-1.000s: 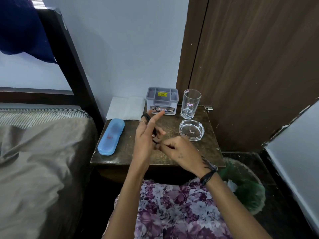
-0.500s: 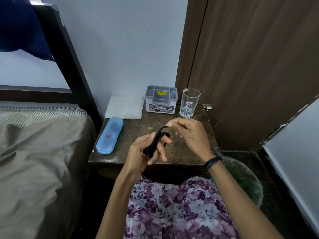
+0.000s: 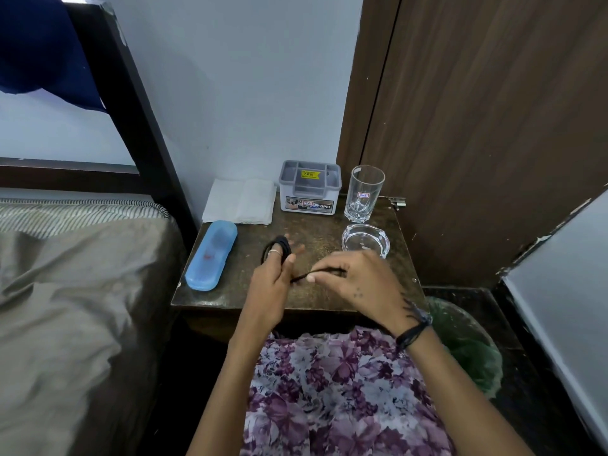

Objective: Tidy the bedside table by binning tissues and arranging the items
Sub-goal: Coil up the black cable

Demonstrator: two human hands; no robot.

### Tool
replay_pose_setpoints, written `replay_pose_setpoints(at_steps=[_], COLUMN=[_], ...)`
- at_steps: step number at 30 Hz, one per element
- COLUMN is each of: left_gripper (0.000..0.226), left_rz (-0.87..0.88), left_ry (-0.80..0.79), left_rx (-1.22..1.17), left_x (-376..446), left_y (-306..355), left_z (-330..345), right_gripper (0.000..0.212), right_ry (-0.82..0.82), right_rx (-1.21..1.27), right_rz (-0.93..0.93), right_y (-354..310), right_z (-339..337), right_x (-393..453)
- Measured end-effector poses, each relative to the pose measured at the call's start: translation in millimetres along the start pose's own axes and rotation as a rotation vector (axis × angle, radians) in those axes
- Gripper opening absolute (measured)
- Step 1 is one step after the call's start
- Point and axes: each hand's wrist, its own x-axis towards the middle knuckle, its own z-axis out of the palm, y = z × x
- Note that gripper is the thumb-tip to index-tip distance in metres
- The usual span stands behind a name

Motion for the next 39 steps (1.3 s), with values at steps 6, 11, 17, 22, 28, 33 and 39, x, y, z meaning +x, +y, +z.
replay_pose_setpoints(at_steps=[6,11,17,22,28,33,39], left_gripper=[0.046,0.026,0.029,0.035,0.033,0.023,0.027], left_rz=[-0.063,-0.033,-0.055,-0.026,-0.013,-0.118,-0.12], left_ry=[-0.239,-0.271,-0.061,0.126,0.216,-0.026,-0.34], left_rx=[-0.348,-0.627,-1.038,-1.037,-0.446,-0.219,-0.374], left_x=[-18,-18,-14,-1,0,-11,-17], left_y=[6,18,16,9,-4,-6,4], left_z=[-4,-6,-6,-7,-12,-13,-15], right_gripper=[0.014,0.013,0.039,0.028,0.028,0.023,0.014], right_ry=[0.173,0.224,0.15,-0.067,-0.088,0.121,0.302], right_rx=[0.005,0.156,0.189,0.066,-0.09,-0.241,-0.429], right_rz=[0.008,0.077,0.071,-0.039,-0.113,-0.299,-0.341], right_y=[9,22,24,12,1,-9,-3], right_z=[-32,-7,36,49,24,-9,-15], right_x=[19,19,-5,-22,-22,-3,11])
